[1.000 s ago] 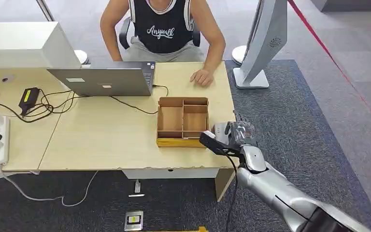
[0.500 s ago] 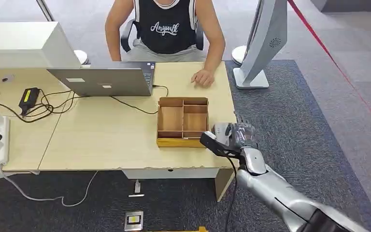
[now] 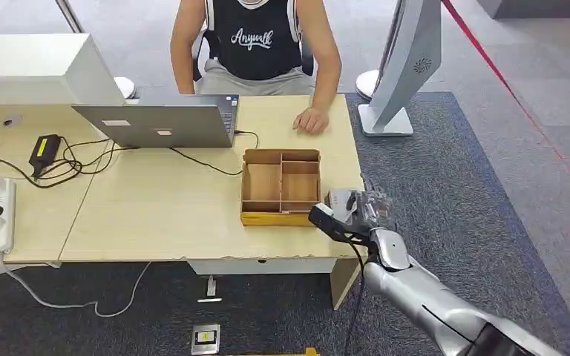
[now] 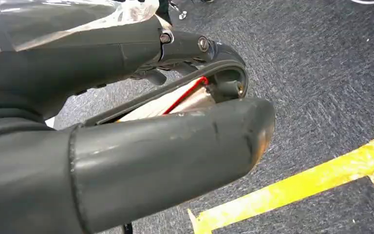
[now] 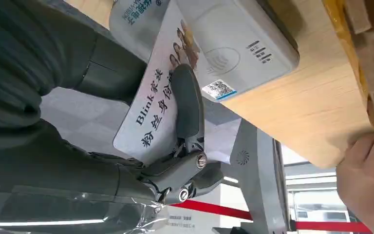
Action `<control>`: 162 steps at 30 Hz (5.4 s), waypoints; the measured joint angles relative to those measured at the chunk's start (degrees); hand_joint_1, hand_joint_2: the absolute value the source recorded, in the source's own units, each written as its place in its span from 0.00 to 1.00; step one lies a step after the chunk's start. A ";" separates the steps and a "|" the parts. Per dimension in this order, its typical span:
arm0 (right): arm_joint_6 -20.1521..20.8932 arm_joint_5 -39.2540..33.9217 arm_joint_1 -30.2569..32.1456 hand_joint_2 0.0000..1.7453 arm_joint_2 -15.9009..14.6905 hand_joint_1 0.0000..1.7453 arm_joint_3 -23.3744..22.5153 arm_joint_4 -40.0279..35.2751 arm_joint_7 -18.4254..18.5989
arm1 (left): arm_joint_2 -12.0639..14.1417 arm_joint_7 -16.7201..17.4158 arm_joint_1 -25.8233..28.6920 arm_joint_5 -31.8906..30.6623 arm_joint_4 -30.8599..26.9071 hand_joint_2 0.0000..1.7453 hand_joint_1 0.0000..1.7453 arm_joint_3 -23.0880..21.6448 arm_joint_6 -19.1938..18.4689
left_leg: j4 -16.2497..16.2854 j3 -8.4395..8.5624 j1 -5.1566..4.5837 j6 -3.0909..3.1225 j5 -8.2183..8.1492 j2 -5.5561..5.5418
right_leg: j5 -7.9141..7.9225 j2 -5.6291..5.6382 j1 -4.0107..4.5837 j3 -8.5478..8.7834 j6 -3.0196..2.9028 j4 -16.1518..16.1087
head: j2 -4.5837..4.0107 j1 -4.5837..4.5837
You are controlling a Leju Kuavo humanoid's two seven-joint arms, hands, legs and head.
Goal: Pass the card to the sensor for recognition and then transmit it.
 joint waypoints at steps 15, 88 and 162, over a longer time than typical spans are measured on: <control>0.94 9.66 -8.80 1.00 -4.13 1.00 -3.19 -10.30 7.96 | -0.02 0.83 -0.80 -1.27 0.00 0.00 0.00 -0.13 -0.20 | 0.01 -0.03 -0.01 -0.01 0.04 0.03 | 0.07 0.00 0.00 -0.04 -0.03 0.02 | 0.00 -0.02; 4.46 -3.78 -18.98 1.00 10.07 0.00 2.25 0.37 -3.04 | -0.44 0.13 -1.10 -0.57 0.68 0.00 0.00 -1.18 -0.20 | 0.00 -0.06 0.08 -0.05 0.07 0.01 | 0.06 0.02 0.08 -0.12 -0.09 0.03 | 0.00 0.00; 10.12 18.47 1.92 1.00 3.50 0.00 2.78 -18.64 8.24 | 0.04 1.42 -0.23 1.27 0.81 0.00 0.00 -1.09 0.33 | -0.01 -0.09 0.08 -0.06 0.06 0.03 | 0.05 0.02 0.09 -0.12 -0.10 0.02 | 0.00 0.00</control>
